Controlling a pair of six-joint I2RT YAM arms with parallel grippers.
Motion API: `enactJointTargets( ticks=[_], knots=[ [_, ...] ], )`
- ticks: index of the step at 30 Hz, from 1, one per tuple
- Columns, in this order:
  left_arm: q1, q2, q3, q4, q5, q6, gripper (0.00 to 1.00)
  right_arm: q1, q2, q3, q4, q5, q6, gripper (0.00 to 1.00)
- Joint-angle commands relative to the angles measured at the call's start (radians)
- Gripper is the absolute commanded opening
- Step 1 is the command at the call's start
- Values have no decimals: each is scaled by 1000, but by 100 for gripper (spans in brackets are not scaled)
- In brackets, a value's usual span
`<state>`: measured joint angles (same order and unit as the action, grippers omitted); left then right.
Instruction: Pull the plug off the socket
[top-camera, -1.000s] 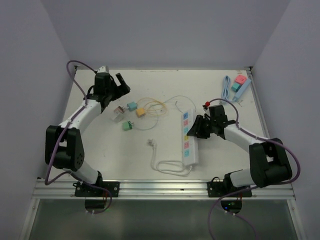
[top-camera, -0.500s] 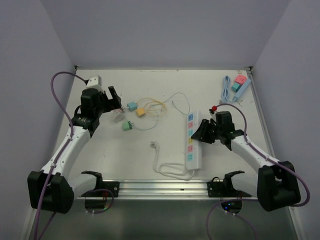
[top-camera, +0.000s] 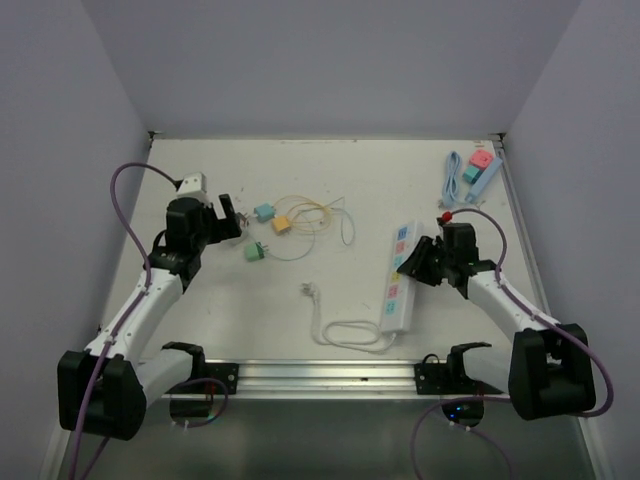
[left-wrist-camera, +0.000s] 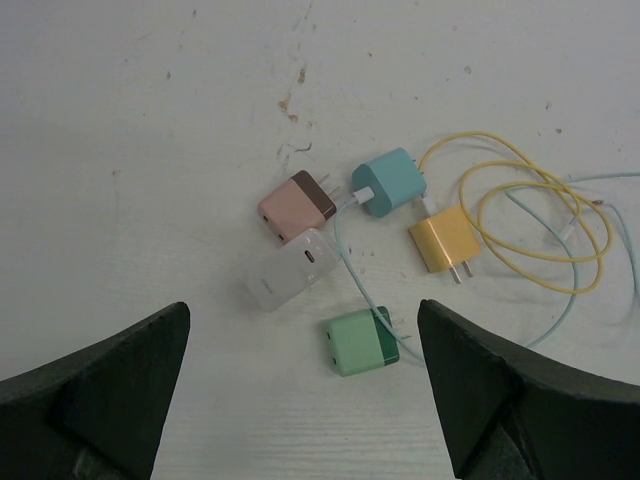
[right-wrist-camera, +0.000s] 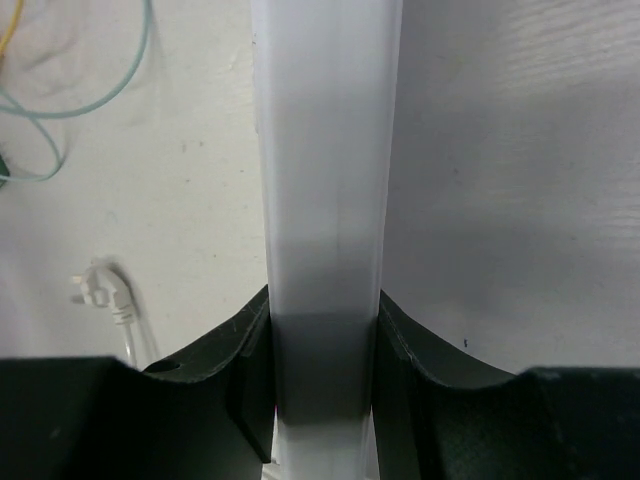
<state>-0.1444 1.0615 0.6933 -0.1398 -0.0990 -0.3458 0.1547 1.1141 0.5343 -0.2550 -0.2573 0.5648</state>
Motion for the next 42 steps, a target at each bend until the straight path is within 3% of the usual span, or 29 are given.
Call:
enactJointTargets(
  ticks=[1,5,8,9,12,15,20,22,29,35,42],
  knots=[
    [6,-37,-17,98,-19,44,99,-53,75,20,89,-58,-2,0],
    [5,-49,-43,123,-16,47,99,-132,145,38,100,-118,-14,0],
    [-1,-52,-41,123,-24,56,99,-150,159,88,15,-24,-43,19],
    [-3,-55,-41,123,-33,59,99,-152,152,99,-34,4,-51,35],
    [-7,-54,-40,123,-45,62,99,-152,125,139,-122,139,-62,62],
    [-17,-46,-40,123,-51,64,99,-150,76,171,-185,227,-65,75],
    [-32,-31,-37,143,-61,62,99,-149,-5,222,-221,211,-88,87],
    [-37,-23,-34,157,-62,61,99,-124,-16,239,-221,164,-106,87],
    [-40,-11,-31,154,-68,57,99,292,75,369,-265,197,-180,86],
    [-40,-14,-31,149,-90,56,99,604,272,476,-253,246,-152,84],
    [-41,-20,-29,143,-114,54,99,789,553,671,-357,309,-181,83]
  ],
)
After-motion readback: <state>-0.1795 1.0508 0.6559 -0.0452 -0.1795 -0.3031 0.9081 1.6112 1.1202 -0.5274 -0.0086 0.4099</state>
